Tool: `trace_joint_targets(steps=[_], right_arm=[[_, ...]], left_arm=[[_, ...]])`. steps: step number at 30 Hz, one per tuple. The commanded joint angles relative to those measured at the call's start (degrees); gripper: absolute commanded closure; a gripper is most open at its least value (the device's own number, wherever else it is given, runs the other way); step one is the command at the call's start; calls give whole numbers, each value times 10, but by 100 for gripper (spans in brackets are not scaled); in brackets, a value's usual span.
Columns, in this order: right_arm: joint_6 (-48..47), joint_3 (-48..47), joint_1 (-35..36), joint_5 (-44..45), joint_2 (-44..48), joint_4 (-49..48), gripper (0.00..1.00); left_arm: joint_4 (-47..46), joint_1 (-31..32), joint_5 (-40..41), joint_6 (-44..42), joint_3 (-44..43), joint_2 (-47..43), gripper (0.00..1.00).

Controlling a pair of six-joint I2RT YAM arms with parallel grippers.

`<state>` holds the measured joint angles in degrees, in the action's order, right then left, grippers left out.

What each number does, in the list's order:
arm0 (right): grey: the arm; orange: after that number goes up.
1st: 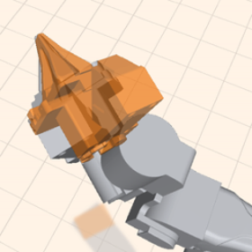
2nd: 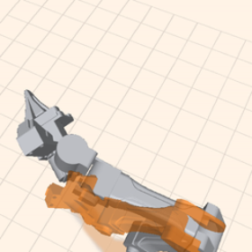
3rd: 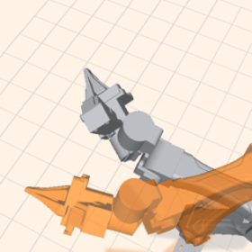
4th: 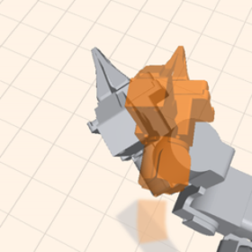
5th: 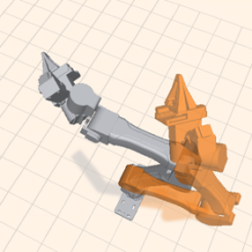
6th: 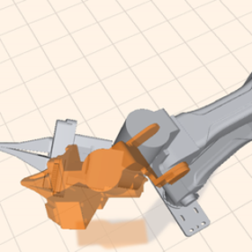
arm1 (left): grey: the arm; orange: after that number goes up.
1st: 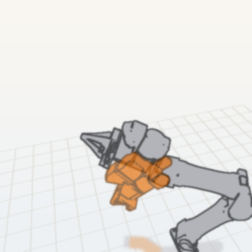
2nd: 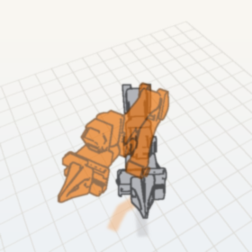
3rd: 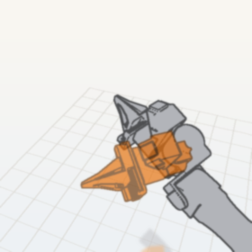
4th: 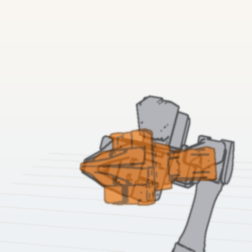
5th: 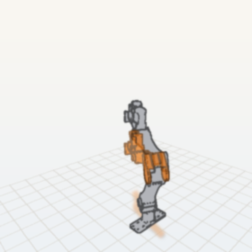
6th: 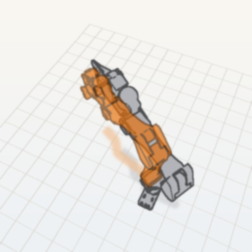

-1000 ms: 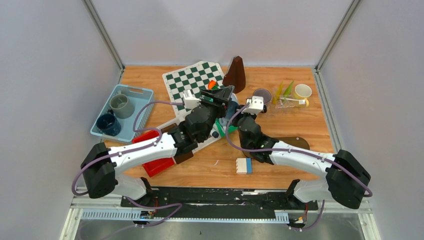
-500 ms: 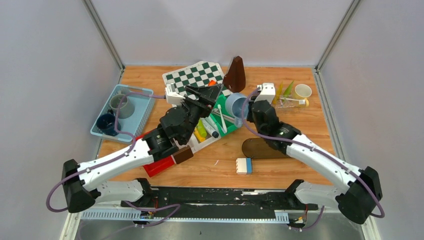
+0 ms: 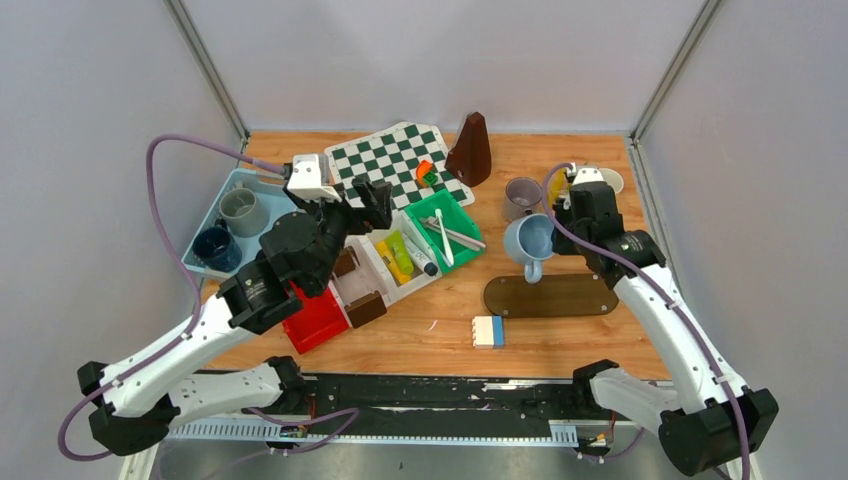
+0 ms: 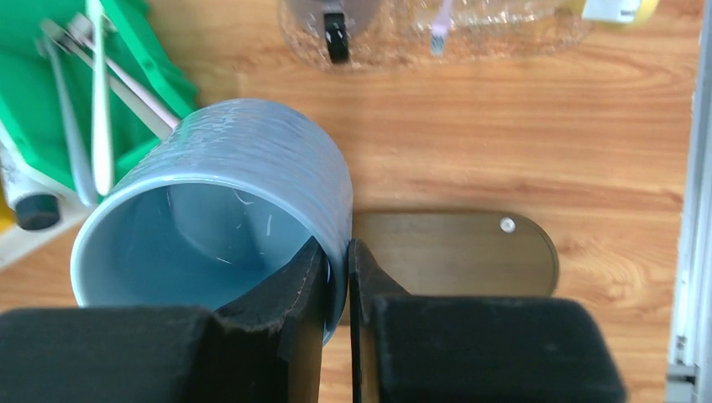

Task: Prepare toiletry sets of a toothbrush and toothpaste on the tray
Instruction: Pick up the cup from the storage box, then place the cup on the tray.

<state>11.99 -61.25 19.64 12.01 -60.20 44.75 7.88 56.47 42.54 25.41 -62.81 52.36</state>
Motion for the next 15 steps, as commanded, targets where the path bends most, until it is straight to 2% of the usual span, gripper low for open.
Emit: trace_joint_targets(steps=[1, 8, 15], right_arm=[[-67, -21, -30, -47, 29, 2, 100], [-116, 15, -61, -49, 9, 10, 100], [-107, 40, -83, -71, -33, 15, 100]], left_arm=[[77, -41, 4, -198, -26, -26, 0], [78, -106, -4, -320, 9, -49, 0], [5, -150, -25, -356, 93, -61, 0]])
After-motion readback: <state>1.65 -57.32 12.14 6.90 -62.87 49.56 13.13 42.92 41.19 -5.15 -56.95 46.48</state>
